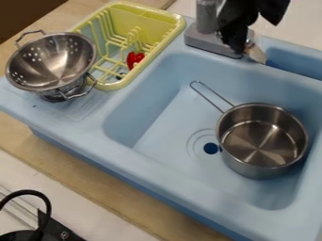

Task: Put the fork inside the silver pan in the sink

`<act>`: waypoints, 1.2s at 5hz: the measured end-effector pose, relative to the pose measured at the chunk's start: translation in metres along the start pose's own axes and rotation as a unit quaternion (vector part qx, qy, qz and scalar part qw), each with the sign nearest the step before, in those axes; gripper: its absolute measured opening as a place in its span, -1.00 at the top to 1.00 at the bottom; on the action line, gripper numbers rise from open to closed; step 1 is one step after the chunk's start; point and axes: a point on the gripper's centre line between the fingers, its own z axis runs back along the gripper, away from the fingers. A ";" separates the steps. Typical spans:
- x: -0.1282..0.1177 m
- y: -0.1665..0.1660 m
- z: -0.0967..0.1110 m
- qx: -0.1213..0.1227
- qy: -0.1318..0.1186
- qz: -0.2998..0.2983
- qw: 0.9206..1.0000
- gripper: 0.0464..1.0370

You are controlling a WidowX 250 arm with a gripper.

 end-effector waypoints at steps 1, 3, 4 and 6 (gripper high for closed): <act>-0.004 0.002 -0.015 0.012 0.003 0.001 1.000 -0.93; -0.008 0.003 -0.025 0.022 0.015 -0.001 1.000 -0.93; -0.010 -0.002 -0.031 0.026 0.017 0.009 0.999 -0.92; -0.003 -0.004 -0.033 0.035 -0.008 0.025 0.999 -0.93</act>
